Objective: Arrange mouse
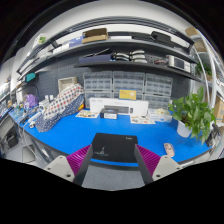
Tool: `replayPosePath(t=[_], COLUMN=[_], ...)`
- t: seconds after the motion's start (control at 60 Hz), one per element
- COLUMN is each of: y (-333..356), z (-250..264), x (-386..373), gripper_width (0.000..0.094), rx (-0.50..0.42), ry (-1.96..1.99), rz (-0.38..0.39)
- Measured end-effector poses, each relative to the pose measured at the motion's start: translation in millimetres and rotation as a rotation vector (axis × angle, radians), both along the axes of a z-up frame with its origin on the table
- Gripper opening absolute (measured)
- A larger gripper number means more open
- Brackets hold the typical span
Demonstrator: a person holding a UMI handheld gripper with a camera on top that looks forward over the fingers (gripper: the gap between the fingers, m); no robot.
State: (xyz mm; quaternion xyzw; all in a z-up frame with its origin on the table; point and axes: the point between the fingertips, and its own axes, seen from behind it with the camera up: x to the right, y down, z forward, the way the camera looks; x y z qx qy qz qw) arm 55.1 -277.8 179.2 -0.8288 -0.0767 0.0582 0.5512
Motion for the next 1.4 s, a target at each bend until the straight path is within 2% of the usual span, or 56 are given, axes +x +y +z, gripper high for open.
replayPosePath(t=[0.15,0.317,0.583,0.767,1.067,1.2,1.217,1.267,1.283,1.3,1.317,1.4], y=[-9.7,-18.4,-13.3,36.6,153.7,179.6,182.5,185.5,185.7,185.6,185.4,185.1], z=[-30.3,-87.6,-163.7,-181.9,-191.2,-202.0,-201.3,-202.7,-203.2,-203.0,-203.3,-203.8], x=[13.4,58.4,185.3,247.3,293.4,297.2,294.6,289.2,288.2,287.5,286.8,285.0], gripper_width=[0.0853,0.0849,0.0839,0.0837,0.0792,0.0677,0.0606,0.0620,0.0520,0.0515,0.0467,0.0416], rx=[-0.034,-0.109,-0.258,-0.296,-0.303,-0.328,-0.328,-0.335,-0.340,-0.341,-0.344,-0.348], ry=[-0.009,-0.041,-0.065,-0.075,-0.070,-0.040,-0.030,-0.011,-0.008,-0.008,-0.008,-0.027], rz=[-0.003,-0.052,-0.236,-0.300,-0.285,-0.265,-0.255,-0.232,-0.226,-0.223,-0.218,-0.219])
